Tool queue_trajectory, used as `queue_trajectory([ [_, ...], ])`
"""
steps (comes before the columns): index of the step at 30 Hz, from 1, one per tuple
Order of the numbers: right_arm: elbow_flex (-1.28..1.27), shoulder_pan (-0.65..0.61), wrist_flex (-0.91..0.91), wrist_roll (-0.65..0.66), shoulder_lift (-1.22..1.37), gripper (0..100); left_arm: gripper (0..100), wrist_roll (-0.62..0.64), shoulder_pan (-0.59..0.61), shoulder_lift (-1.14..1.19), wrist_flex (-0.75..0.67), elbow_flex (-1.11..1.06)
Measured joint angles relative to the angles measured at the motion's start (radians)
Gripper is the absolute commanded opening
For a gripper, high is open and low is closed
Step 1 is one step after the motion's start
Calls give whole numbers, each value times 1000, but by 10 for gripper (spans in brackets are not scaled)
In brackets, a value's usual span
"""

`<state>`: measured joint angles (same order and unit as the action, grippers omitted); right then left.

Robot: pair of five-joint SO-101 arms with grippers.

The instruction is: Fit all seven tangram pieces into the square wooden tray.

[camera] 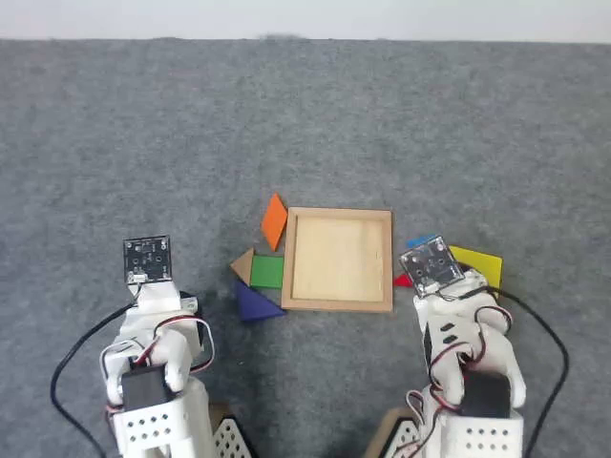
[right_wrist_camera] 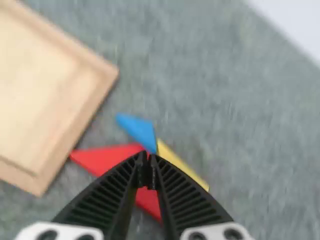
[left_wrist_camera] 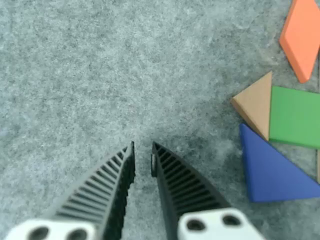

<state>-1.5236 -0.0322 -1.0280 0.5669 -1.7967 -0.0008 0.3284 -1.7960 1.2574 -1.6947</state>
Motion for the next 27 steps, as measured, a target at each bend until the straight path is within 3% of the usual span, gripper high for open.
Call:
queue_trajectory([
  [3, 58, -37, -2, -2, 15, 129, 50, 0, 0, 0, 0, 0],
  [8, 167, -37, 21, -80, 290, 129, 50, 0, 0, 0, 0, 0],
  [15, 499, -37, 31, -150, 845, 133, 50, 0, 0, 0, 0, 0],
  [21, 818, -41, -110, -204, 1364, 134, 50, 0, 0, 0, 0, 0],
  [23, 913, -48, -166, -170, 1528, 135, 50, 0, 0, 0, 0, 0],
  [27, 1042, -57, -256, 32, 1761, 180, 50, 0, 0, 0, 0, 0],
])
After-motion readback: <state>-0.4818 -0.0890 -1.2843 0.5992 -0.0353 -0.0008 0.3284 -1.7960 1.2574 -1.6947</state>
